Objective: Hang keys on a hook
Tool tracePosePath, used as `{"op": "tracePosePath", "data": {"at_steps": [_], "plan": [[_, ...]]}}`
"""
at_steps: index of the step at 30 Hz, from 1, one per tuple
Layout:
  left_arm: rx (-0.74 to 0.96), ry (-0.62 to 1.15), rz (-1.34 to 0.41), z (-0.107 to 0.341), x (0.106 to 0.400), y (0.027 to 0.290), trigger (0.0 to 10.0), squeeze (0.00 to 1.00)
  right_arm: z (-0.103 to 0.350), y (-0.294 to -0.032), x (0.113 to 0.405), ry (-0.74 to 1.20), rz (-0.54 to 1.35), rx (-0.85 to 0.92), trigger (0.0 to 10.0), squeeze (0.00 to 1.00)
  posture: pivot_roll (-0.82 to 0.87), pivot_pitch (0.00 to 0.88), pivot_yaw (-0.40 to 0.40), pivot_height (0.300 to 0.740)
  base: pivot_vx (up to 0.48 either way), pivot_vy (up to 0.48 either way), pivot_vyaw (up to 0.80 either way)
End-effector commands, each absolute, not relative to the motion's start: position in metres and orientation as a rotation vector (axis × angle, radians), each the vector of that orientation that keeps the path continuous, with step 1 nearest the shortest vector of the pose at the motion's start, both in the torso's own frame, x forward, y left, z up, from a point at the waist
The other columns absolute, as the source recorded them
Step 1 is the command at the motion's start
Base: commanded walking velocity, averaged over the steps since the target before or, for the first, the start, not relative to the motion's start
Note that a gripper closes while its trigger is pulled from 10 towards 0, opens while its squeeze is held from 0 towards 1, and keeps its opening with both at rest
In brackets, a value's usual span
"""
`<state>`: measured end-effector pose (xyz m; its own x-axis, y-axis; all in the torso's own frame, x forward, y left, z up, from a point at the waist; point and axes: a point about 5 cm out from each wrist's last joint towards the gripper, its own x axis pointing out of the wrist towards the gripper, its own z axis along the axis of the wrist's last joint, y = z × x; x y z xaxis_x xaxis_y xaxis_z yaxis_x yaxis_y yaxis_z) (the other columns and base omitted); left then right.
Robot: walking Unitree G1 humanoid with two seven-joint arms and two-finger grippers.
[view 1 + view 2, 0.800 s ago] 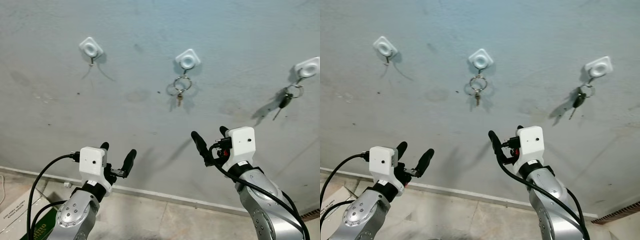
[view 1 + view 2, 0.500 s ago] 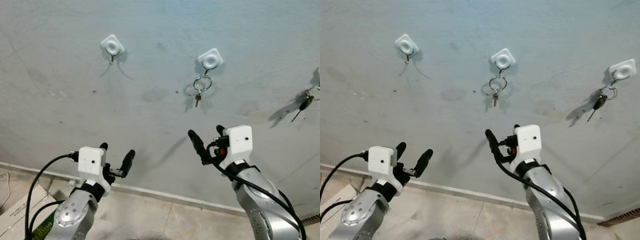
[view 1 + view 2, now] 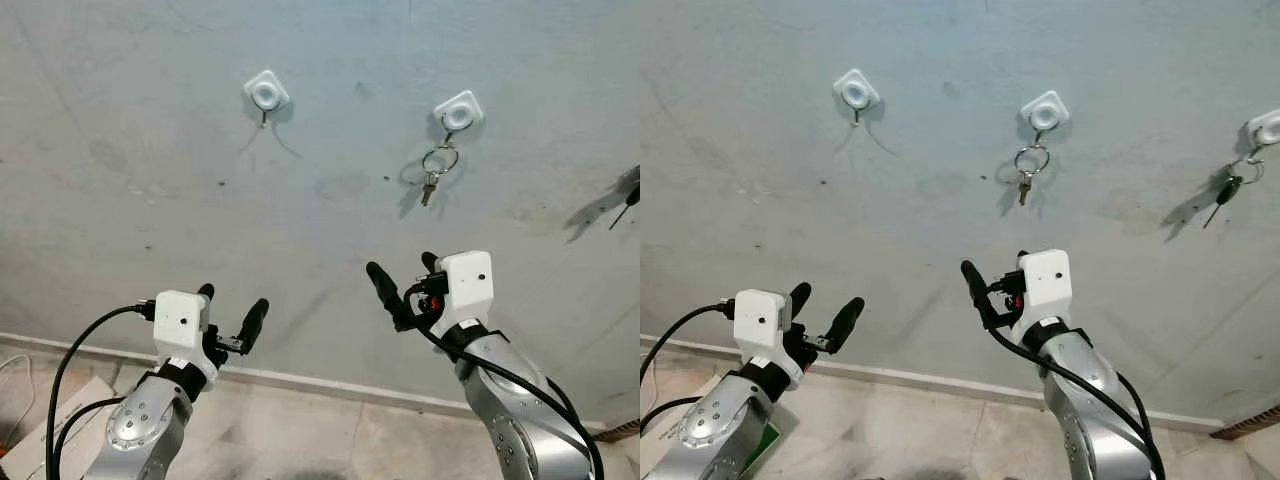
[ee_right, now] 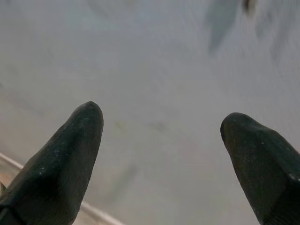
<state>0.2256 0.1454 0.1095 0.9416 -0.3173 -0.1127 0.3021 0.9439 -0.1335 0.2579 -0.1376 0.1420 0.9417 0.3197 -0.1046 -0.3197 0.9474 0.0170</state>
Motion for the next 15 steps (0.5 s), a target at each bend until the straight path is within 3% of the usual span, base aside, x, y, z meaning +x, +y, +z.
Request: {"op": "tracePosePath", "data": {"at_steps": [1, 5, 15], "plan": [[-0.102, 0.137, -0.325, 0.1105, 0.2247, 0.1459, 10.0, 0.0, 0.1451, -0.1353, 0.2585, 0.1, 0.336, 0.01, 10.0, 0.0, 0.0, 0.112, 0.024, 0.74, 0.0, 0.405, 0.0], [-0.104, 0.135, -0.327, 0.1117, 0.2255, 0.1456, 10.0, 0.0, 0.1454, -0.1332, 0.2598, 0.096, 0.334, 0.011, 10.0, 0.0, 0.0, 0.111, 0.041, 0.74, 0.0, 0.399, 0.0], [-0.107, 0.113, -0.312, 0.1167, 0.2326, 0.144, 10.0, 0.0, 0.1468, -0.1295, 0.2605, 0.087, 0.323, 0.029, 10.0, 0.0, 0.0, 0.119, 0.044, 0.74, 0.0, 0.0, 0.0]]}}
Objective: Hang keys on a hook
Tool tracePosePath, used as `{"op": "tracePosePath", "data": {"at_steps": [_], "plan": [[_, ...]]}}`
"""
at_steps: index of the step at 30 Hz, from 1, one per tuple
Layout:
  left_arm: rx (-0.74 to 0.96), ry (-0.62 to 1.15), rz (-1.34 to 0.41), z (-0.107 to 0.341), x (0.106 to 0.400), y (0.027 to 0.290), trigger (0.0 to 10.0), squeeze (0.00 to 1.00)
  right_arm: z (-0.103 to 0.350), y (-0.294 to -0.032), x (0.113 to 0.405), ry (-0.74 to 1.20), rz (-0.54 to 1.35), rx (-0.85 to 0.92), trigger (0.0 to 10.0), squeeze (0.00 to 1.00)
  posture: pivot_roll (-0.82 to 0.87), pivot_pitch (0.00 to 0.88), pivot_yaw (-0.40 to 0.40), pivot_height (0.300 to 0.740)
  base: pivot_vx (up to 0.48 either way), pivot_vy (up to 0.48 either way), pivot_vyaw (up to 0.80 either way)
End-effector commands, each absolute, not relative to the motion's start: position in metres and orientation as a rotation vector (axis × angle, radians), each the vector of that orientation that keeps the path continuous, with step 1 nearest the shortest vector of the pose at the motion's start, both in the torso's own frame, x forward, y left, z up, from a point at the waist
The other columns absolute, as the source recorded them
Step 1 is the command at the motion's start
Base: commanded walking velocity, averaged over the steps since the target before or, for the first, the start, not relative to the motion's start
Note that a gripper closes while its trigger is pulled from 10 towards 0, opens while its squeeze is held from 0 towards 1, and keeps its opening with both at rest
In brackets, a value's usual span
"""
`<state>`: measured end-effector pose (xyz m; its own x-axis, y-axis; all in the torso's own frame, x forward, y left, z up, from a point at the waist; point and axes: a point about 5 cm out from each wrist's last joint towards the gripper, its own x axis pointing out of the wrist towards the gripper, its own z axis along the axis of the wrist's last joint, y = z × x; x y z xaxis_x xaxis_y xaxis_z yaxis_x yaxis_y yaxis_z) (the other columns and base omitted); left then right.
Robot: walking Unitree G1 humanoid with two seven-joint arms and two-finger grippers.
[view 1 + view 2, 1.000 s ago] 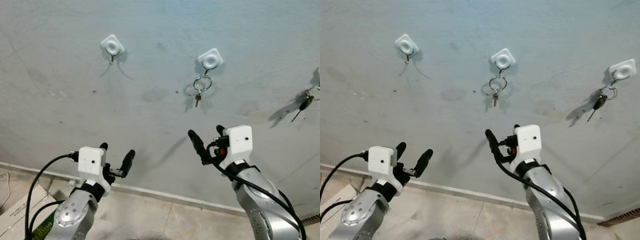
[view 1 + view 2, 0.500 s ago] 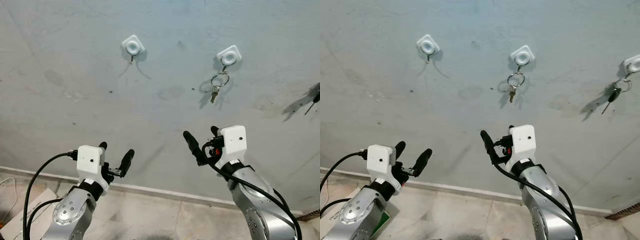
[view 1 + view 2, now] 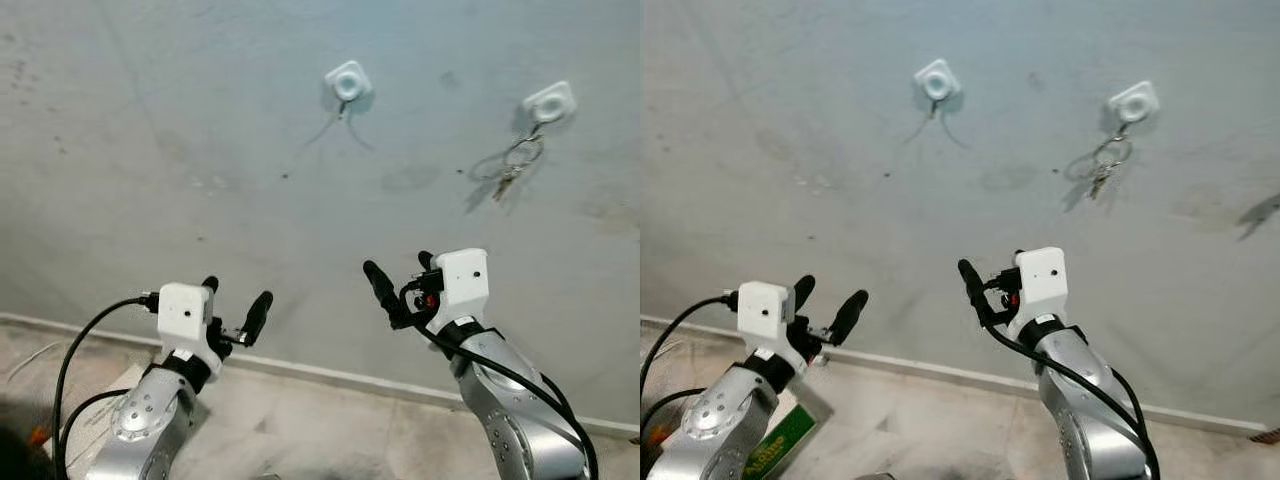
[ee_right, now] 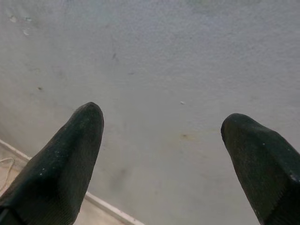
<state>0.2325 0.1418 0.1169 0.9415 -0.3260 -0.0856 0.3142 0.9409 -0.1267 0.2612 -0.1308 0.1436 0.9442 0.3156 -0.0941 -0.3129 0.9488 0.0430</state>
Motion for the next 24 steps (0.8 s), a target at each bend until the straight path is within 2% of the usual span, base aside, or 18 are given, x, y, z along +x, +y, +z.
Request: {"op": "tracePosePath", "data": {"at_steps": [1, 6, 16, 20, 24], "plan": [[-0.107, 0.113, -0.312, 0.1167, 0.2326, 0.144, 10.0, 0.0, 0.1468, -0.1295, 0.2605, 0.087, 0.323, 0.029, 10.0, 0.0, 0.0, 0.119, 0.044, 0.74, 0.0, 0.0, 0.0], [-0.119, 0.116, -0.322, 0.1164, 0.2319, 0.1406, 10.0, 0.0, 0.1458, -0.1301, 0.2619, 0.103, 0.319, 0.02, 10.0, 0.0, 0.0, 0.121, 0.043, 0.74, 0.0, 0.0, -0.09], [-0.139, 0.117, -0.312, 0.1171, 0.2341, 0.1383, 10.0, 0.0, 0.1466, -0.1298, 0.2618, 0.1, 0.319, 0.02, 10.0, 0.0, -0.01, 0.122, 0.043, 0.74, 0.0, 0.0, -0.68], [-0.142, 0.124, -0.314, 0.1163, 0.233, 0.1378, 10.0, 0.0, 0.1464, -0.1291, 0.261, 0.1, 0.325, 0.021, 10.0, 0.0, -0.01, 0.12, 0.042, 0.74, 0.0, 0.0, 0.0], [-0.146, 0.13, -0.312, 0.1163, 0.2325, 0.138, 10.0, 0.0, 0.1464, -0.1283, 0.2613, 0.1, 0.331, 0.021, 10.0, 0.0, 0.0, 0.122, 0.04, 0.74, -0.25, 0.0, 0.0]]}}
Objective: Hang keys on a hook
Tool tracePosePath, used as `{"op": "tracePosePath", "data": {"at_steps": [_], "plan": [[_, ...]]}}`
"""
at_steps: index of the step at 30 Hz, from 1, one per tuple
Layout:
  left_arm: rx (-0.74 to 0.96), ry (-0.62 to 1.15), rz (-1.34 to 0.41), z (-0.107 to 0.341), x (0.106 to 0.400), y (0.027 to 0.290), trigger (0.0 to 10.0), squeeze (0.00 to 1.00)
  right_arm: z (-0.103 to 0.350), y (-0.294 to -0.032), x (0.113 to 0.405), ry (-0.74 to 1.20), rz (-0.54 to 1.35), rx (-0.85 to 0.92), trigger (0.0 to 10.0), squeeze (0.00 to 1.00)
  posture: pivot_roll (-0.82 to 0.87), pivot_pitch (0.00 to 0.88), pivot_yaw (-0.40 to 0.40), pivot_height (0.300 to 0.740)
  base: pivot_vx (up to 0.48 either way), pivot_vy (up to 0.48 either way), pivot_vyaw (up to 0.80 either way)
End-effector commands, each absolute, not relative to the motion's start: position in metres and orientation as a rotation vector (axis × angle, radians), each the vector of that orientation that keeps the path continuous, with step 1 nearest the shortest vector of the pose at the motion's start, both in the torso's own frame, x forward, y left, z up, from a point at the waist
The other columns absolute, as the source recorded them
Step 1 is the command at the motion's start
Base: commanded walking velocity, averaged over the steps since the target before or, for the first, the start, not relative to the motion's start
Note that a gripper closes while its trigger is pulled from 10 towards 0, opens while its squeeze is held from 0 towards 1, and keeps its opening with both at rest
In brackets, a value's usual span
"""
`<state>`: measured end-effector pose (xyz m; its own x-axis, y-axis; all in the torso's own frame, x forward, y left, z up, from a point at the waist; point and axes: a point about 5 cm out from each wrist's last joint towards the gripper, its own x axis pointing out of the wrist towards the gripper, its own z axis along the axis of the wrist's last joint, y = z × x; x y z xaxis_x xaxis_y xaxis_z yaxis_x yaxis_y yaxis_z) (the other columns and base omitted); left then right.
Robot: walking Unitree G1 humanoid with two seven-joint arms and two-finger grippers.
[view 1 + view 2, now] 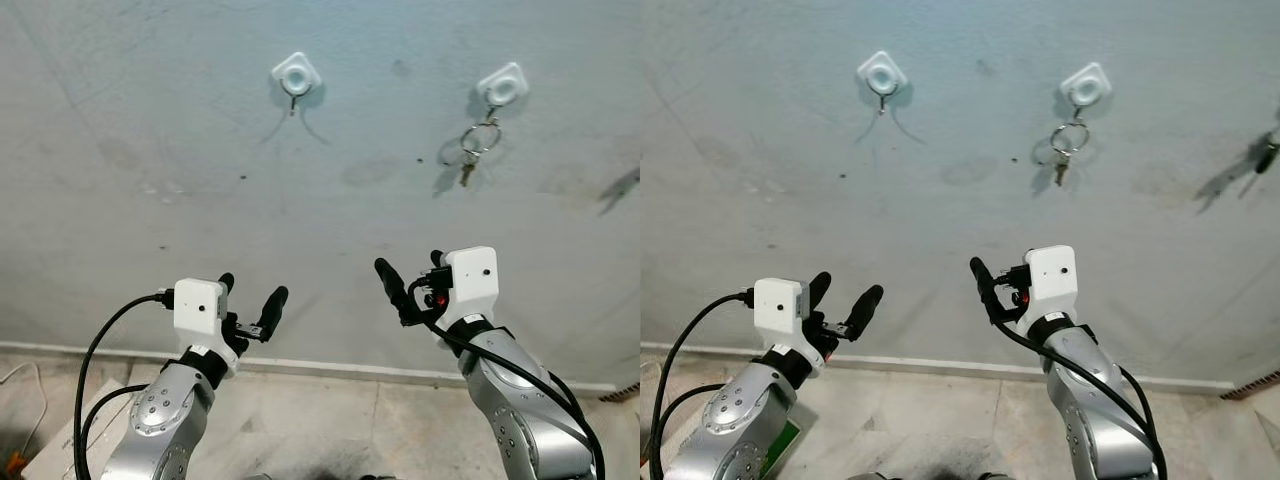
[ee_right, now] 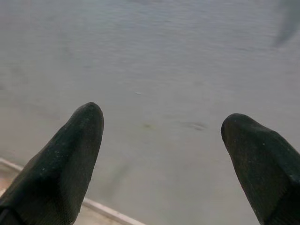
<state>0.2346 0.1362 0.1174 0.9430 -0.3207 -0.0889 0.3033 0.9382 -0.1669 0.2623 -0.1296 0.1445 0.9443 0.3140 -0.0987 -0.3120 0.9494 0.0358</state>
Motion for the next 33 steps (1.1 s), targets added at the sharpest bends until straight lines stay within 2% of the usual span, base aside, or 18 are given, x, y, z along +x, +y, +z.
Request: {"op": "tracePosePath", "data": {"at_steps": [1, 22, 33], "plan": [[-0.147, 0.132, -0.313, 0.1161, 0.2324, 0.138, 10.0, 0.0, 0.1463, -0.1283, 0.2617, 0.101, 0.331, 0.021, 10.0, 0.0, 0.0, 0.122, 0.04, 0.74, -0.266, 0.0, 0.0], [-0.153, 0.13, -0.324, 0.1178, 0.2359, 0.1378, 10.0, 0.0, 0.1473, -0.1272, 0.265, 0.096, 0.344, 0.024, 10.0, 0.0, 0.0, 0.107, 0.029, 0.74, -0.252, 0.0, 0.0], [-0.154, 0.132, -0.329, 0.1177, 0.2348, 0.1363, 10.0, 0.0, 0.1472, -0.1276, 0.2641, 0.099, 0.343, 0.022, 10.0, 0.0, -0.01, 0.113, 0.031, 0.74, -0.258, -0.242, 0.0]]}}
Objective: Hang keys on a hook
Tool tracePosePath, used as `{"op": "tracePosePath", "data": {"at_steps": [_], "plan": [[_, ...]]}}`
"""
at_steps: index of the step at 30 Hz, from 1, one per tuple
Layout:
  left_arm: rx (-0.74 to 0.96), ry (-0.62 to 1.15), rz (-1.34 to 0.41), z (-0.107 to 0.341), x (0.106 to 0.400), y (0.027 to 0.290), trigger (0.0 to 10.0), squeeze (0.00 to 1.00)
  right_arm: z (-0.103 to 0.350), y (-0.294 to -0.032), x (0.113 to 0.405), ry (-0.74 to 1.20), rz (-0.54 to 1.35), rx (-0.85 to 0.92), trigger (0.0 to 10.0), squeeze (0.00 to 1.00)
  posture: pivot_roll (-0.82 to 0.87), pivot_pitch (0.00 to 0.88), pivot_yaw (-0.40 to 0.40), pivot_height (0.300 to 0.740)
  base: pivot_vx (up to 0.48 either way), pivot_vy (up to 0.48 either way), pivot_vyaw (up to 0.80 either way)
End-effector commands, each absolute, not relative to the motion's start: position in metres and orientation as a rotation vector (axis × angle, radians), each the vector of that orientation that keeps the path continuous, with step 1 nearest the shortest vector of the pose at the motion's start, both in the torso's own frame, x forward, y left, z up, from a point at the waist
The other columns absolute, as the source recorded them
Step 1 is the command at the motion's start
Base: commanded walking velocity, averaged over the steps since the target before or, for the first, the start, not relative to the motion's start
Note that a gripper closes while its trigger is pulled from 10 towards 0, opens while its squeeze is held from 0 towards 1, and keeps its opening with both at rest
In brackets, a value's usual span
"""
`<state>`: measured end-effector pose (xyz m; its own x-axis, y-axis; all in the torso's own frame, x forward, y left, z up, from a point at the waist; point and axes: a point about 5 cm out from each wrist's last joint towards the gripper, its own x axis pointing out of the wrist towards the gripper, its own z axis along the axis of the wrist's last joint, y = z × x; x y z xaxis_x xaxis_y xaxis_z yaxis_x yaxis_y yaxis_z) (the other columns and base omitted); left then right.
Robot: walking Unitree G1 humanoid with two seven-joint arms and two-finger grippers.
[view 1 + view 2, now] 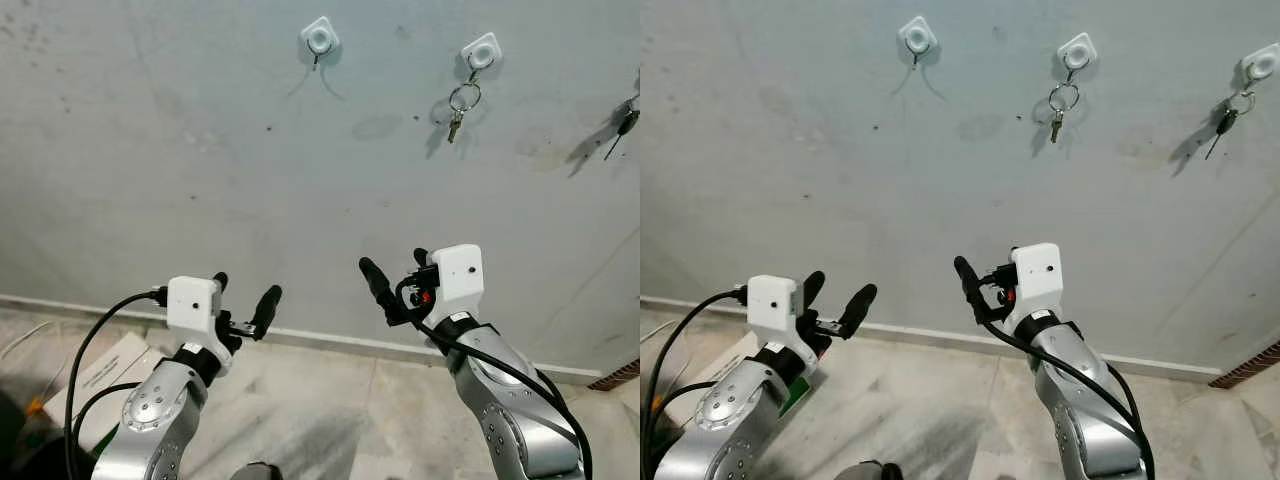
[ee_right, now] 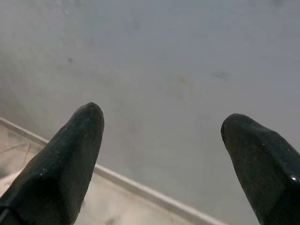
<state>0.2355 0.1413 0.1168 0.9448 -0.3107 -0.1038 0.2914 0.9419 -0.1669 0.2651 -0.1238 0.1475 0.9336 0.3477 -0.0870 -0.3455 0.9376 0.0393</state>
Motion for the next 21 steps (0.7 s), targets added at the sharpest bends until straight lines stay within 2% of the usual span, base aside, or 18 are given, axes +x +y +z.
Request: {"op": "tracePosePath", "data": {"at_steps": [1, 16, 21], "plan": [[-0.155, 0.133, -0.331, 0.1176, 0.2347, 0.136, 10.0, 0.0, 0.1471, -0.1278, 0.2637, 0.1, 0.342, 0.022, 10.0, 0.0, -0.01, 0.113, 0.031, 0.74, -0.266, -0.244, 0.0], [-0.154, 0.141, -0.352, 0.1175, 0.2338, 0.1342, 10.0, 0.0, 0.1458, -0.1304, 0.261, 0.111, 0.324, 0.021, 10.0, 0.0, -0.01, 0.125, 0.034, 0.74, -0.268, -0.226, 0.0], [-0.156, 0.141, -0.358, 0.1175, 0.2334, 0.134, 10.0, 0.0, 0.1458, -0.13, 0.2617, 0.112, 0.322, 0.021, 10.0, 0.0, -0.01, 0.125, 0.035, 0.74, -0.215, -0.097, 0.0]]}}
